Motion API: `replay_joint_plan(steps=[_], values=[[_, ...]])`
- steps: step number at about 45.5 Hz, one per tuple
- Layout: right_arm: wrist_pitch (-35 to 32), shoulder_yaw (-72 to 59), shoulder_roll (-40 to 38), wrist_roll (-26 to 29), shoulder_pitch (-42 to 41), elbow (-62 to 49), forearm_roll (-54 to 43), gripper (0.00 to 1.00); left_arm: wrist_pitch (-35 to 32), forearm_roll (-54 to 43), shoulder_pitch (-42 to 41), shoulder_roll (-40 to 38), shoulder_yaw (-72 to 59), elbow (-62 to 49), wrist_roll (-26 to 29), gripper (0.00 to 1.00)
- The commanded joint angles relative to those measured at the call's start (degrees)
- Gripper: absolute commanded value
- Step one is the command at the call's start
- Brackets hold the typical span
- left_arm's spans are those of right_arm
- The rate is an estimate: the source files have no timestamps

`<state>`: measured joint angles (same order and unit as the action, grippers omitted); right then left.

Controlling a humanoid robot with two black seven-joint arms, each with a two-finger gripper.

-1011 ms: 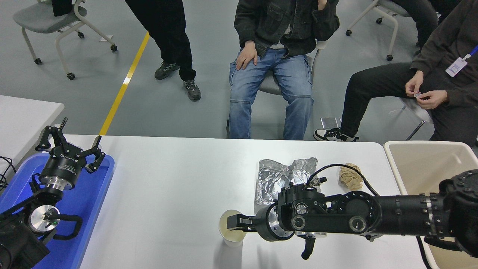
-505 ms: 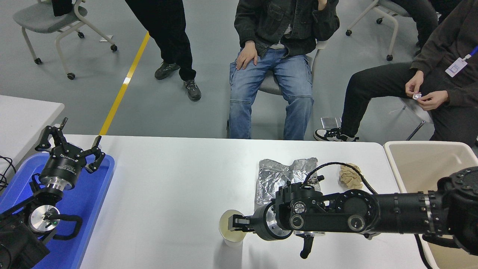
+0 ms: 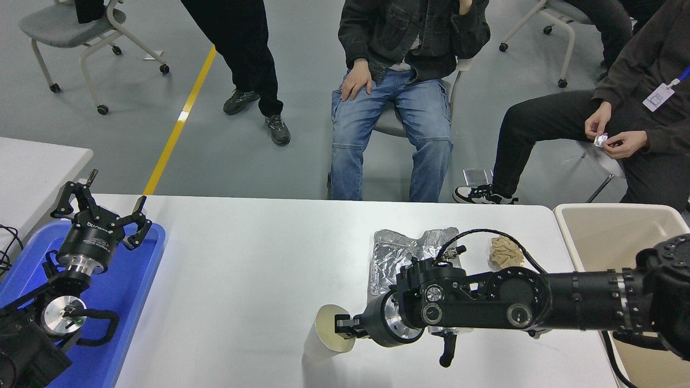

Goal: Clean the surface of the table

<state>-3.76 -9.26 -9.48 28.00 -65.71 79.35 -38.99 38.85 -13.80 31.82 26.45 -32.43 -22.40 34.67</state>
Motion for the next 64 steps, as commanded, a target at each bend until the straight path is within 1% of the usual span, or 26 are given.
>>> replay_joint_plan(steps=[1, 9, 10, 17, 20, 25, 37, 41, 46, 57, 64], values=[[-1.7, 0.2, -2.5, 0.0, -2.8, 1.9, 0.5, 0.0, 0.0, 0.0, 0.0, 0.0, 0.0, 0.0, 0.0, 1.0], [-3.1, 0.1, -6.0, 0.1, -6.1, 4.7, 0.7, 0.0, 0.0, 0.0, 0.0, 0.0, 0.0, 0.0, 0.0, 1.0], [-4.1, -0.1, -7.7, 0.1, -7.8, 5.8, 1.7, 0.0, 0.0, 0.0, 0.0, 0.0, 0.0, 0.0, 0.0, 1.0], [-7.3, 0.2, -12.8, 0.1, -13.7, 9.5, 3.5, 0.0, 0.0, 0.0, 0.0, 0.0, 0.0, 0.0, 0.0, 1.0], [-9.3, 0.2, -16.0, 0.1, -17.4, 11.4, 6.8, 0.0, 0.0, 0.0, 0.0, 0.0, 0.0, 0.0, 0.0, 1.0], [-12.8, 0.2, -19.3, 0.1, -21.6, 12.5, 9.4, 0.0, 0.0, 0.0, 0.0, 0.0, 0.0, 0.0, 0.0, 1.0], [-16.2, -0.9, -25.9, 0.1, -32.7, 15.8, 15.7, 0.0, 0.0, 0.0, 0.0, 0.0, 0.0, 0.0, 0.0, 1.0], [-17.6, -1.0, -28.0, 0.1, -33.6, 15.8, 15.5, 0.0, 0.0, 0.0, 0.0, 0.0, 0.0, 0.1, 0.0, 1.0], [-17.8, -2.3, -31.6, 0.1, -33.6, 15.8, 14.6, 0.0, 0.0, 0.0, 0.0, 0.0, 0.0, 0.0, 0.0, 1.0], [-21.0, -3.2, -44.0, -0.1, -31.3, 15.6, 10.1, 0.0, 0.0, 0.0, 0.0, 0.0, 0.0, 0.0, 0.0, 1.0], [-23.7, -2.6, -51.5, -0.1, -31.2, 15.8, 9.8, 0.0, 0.0, 0.0, 0.0, 0.0, 0.0, 0.1, 0.0, 1.0]])
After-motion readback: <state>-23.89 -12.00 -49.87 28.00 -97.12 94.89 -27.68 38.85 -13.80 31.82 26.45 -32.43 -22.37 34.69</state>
